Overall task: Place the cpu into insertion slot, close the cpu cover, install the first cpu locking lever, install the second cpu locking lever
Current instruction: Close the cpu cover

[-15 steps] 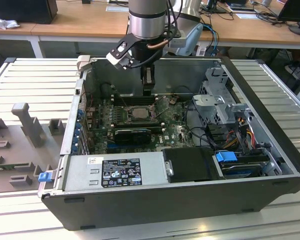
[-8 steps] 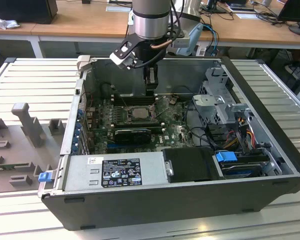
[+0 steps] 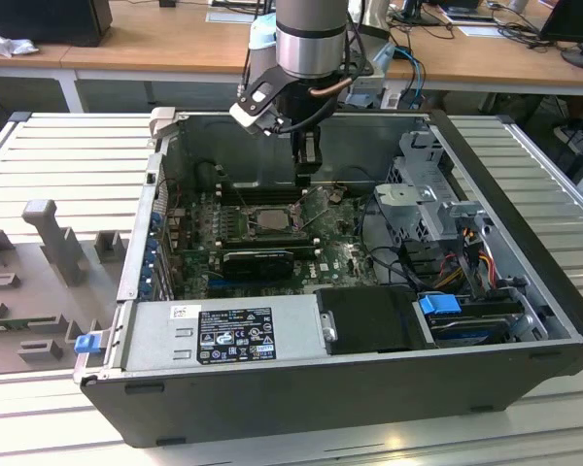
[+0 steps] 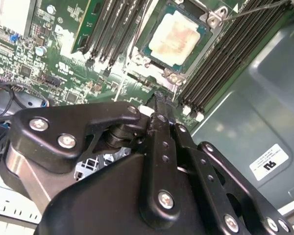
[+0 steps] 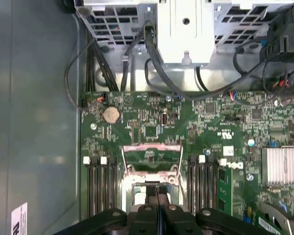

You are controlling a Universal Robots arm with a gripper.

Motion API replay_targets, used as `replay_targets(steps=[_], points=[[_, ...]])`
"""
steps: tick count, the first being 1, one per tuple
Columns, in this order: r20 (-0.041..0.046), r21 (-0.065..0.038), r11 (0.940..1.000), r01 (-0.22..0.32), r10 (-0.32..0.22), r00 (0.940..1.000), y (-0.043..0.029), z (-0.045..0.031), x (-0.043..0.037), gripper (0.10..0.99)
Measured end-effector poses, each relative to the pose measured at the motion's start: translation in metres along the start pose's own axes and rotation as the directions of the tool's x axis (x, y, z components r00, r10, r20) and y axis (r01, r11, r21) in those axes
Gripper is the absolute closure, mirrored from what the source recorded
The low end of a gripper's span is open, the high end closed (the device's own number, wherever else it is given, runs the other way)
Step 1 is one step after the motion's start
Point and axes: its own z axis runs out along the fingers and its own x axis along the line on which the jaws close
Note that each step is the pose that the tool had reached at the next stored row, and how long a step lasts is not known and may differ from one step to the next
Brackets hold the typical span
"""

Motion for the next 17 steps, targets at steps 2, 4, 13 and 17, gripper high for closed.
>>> replay_targets(steps=[2,4,13,17], points=[[0.0002,0.000,1.0000,0.000,0.000,1.0000,0.0024,0.0010,0.0000,0.980],[-0.0019,0.000,1.0000,0.000,0.000,1.0000,0.0037,0.0016,0.0000,0.980],[-0.0019,0.000,1.0000,0.000,0.000,1.0000,0.0091,0.0030,0.0000,0.980],[-0.0021,0.000,1.0000,0.000,0.000,1.0000,0.0112,0.0033,0.0000,0.980]])
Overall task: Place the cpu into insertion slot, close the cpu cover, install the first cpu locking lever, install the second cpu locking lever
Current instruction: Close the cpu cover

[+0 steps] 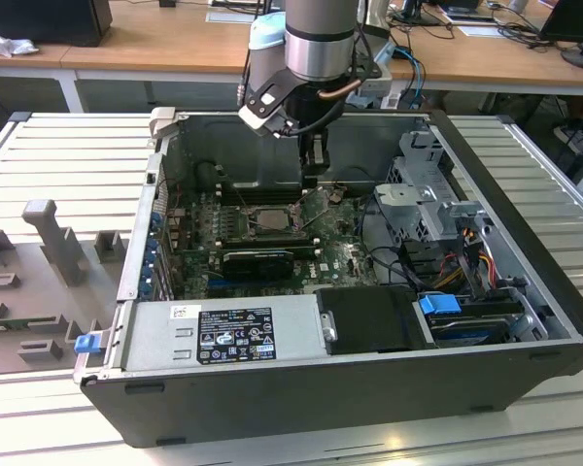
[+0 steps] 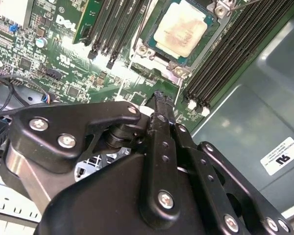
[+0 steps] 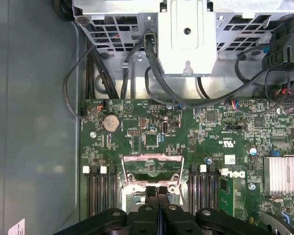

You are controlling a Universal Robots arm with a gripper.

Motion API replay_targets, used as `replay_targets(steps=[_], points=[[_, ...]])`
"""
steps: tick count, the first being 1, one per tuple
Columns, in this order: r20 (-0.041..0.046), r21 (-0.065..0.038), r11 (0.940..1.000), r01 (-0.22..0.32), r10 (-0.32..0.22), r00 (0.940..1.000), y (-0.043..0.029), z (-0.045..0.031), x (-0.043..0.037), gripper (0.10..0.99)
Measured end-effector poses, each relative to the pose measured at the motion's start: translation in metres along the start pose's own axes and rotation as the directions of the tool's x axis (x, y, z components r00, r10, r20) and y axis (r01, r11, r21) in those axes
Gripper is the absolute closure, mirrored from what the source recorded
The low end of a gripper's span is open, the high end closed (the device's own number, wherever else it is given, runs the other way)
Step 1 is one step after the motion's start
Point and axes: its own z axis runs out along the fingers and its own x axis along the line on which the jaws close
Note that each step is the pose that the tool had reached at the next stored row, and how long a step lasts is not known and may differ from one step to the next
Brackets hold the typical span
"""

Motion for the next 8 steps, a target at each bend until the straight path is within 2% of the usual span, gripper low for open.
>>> replay_targets(steps=[2,4,8], points=[[-0.0005,0.000,1.0000,0.000,0.000,1.0000,0.0007,0.0001,0.0000,0.980],[-0.0041,0.000,1.0000,0.000,0.000,1.0000,0.0050,0.0003,0.0001,0.980],[-0.0046,0.000,1.0000,0.000,0.000,1.0000,0.0082,0.0005,0.0001,0.980]])
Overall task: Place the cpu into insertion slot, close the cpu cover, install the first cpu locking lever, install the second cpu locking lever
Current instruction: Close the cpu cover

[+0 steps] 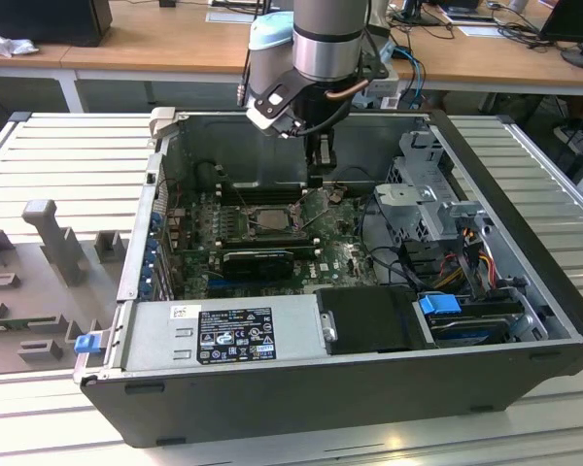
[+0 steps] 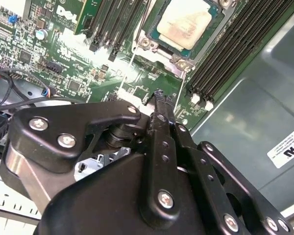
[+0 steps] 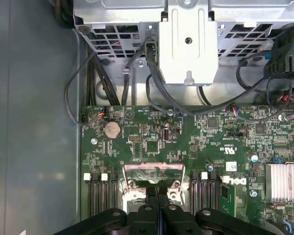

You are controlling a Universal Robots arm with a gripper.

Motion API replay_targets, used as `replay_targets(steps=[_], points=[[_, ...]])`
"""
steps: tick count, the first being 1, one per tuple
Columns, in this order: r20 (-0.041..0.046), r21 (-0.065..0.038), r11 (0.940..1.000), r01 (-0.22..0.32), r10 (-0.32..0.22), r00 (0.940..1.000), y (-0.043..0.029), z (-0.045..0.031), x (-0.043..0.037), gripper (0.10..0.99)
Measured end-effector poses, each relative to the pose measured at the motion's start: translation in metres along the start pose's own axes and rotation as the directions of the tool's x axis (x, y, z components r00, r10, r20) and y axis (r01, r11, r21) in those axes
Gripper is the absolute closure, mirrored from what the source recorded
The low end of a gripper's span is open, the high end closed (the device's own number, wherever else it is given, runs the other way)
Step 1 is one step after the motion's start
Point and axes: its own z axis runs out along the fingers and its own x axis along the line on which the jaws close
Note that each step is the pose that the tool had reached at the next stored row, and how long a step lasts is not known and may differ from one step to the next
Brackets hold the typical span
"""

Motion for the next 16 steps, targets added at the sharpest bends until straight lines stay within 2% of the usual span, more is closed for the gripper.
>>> replay_targets(steps=[16], points=[[-0.0001,0.000,1.0000,0.000,0.000,1.0000,0.0088,0.0007,0.0001,0.980]])
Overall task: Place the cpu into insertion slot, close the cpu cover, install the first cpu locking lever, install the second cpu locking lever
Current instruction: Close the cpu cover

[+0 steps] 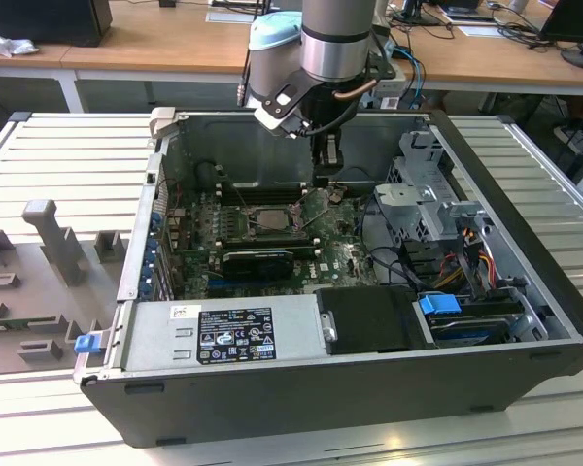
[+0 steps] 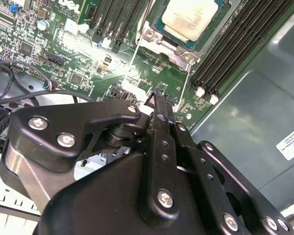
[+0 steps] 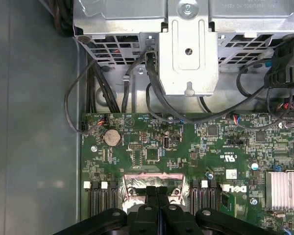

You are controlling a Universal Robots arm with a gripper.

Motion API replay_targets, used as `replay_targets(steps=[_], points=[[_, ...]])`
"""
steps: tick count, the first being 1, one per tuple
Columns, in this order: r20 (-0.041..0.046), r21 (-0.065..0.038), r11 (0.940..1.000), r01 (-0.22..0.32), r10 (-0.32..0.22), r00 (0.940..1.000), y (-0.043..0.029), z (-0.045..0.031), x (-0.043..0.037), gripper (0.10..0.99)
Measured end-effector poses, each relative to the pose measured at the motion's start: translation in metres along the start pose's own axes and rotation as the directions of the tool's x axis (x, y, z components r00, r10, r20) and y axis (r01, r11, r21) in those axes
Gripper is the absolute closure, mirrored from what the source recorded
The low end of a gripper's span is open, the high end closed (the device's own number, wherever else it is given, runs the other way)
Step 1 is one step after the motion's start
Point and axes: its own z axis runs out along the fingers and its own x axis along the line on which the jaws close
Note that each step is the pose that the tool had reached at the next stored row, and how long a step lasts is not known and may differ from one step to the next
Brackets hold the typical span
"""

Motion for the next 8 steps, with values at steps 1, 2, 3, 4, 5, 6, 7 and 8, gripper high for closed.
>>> replay_targets(steps=[1,2,3,4,5,6,7,8], points=[[0.0001,0.000,1.0000,0.000,0.000,1.0000,0.0005,0.0000,0.0000,0.980],[0.0001,0.000,1.0000,0.000,0.000,1.0000,0.0007,0.0000,0.0000,0.980],[0.0001,0.000,1.0000,0.000,0.000,1.0000,0.0010,0.0001,0.0000,0.980],[0.0001,0.000,1.0000,0.000,0.000,1.0000,0.0014,0.0001,0.0000,0.980],[0.0001,0.000,1.0000,0.000,0.000,1.0000,0.0021,0.0002,0.0000,0.980],[0.0001,0.000,1.0000,0.000,0.000,1.0000,0.0025,0.0002,0.0000,0.980],[0.0000,0.000,1.0000,0.000,0.000,1.0000,0.0029,0.0002,0.0000,0.980],[0.0001,0.000,1.0000,0.000,0.000,1.0000,0.0031,0.0002,0.0000,0.980]])
